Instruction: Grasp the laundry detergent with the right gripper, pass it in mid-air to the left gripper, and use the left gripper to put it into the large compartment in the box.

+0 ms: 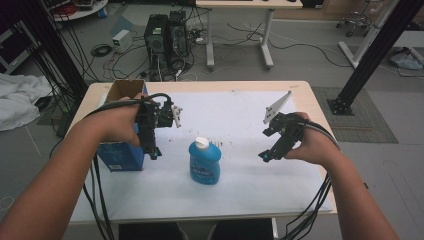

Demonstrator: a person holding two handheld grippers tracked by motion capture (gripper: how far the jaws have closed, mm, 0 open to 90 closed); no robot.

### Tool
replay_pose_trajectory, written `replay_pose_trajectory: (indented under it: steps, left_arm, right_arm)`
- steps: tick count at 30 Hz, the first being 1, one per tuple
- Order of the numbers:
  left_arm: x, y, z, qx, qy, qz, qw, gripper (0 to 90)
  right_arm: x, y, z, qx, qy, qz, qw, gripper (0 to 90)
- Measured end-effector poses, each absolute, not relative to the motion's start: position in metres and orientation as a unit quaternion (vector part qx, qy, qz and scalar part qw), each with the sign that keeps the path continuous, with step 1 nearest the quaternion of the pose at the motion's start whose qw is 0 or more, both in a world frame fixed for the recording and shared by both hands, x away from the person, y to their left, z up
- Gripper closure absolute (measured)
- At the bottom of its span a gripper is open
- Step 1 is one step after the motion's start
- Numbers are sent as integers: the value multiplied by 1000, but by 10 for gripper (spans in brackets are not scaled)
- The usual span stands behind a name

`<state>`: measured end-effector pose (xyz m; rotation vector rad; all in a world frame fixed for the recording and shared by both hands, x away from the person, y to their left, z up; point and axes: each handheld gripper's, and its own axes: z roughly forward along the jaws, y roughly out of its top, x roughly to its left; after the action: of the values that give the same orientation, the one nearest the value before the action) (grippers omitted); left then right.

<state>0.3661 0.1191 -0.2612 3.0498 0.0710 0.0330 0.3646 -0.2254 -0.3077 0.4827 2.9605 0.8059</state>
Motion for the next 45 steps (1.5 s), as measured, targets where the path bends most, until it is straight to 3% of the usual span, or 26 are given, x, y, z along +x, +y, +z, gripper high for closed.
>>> replay_pose_trajectory:
  steps: [17, 45]
  left_arm:
    - [362, 123, -263, 999, 19, 12, 40, 70]
    - [357, 130, -266, 999, 21, 14, 46, 70]
  right_arm:
    - [354, -202, -357, 145, 940, 307, -14, 132]
    - [345, -145, -390, 111, 920, 374, -24, 132]
